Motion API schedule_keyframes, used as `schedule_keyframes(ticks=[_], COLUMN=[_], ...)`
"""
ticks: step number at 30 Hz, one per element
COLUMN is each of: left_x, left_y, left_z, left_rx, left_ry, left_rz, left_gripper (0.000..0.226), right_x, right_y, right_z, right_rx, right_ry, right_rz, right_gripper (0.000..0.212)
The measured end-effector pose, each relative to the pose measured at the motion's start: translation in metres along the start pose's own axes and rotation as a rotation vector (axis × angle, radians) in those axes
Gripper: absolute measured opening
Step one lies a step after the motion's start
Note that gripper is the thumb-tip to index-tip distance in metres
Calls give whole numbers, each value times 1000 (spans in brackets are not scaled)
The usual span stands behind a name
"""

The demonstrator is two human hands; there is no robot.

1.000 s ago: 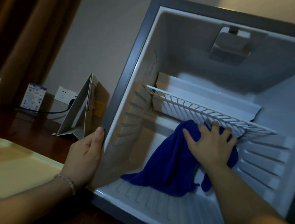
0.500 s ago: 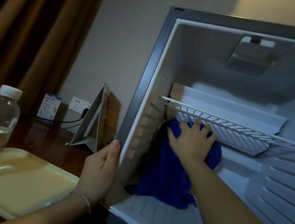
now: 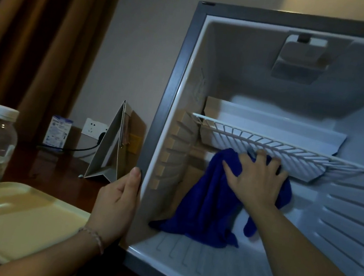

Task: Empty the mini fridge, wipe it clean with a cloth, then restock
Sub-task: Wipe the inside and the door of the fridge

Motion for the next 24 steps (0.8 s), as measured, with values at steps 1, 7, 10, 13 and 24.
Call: schedule_keyframes(ticks=[1, 7, 10, 13, 24], left_x=[-1, -2, -3, -4, -6], left_y=[0, -2, -2, -2, 1], left_z=[0, 2, 2, 1, 1], left_rx=[-4, 2, -16, -29, -26], left_ry=[-7, -26, -15, -40, 9], left_rz=[-7, -18, -6, 4, 70], left_gripper=[66, 68, 69, 58, 52], right_x=[-10, -38, -16, 26, 85], right_y=[-1, -4, -2, 4, 18], right_z=[0, -2, -5, -8, -1], right_rx=[6, 55, 82, 84, 40], right_ry=[-4, 72, 112, 116, 224], right_rz=[23, 166, 223, 147, 81], right_gripper=[59, 59, 56, 53, 48])
Point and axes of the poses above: each hand's wrist, its own y-axis towards the middle knuckle, its own z-axis out of the palm, x = y × z, the point moved 9 cm from there along y, towards the middle knuckle, and after that the axes turned 14 degrees about x, right-handed, at the moved point
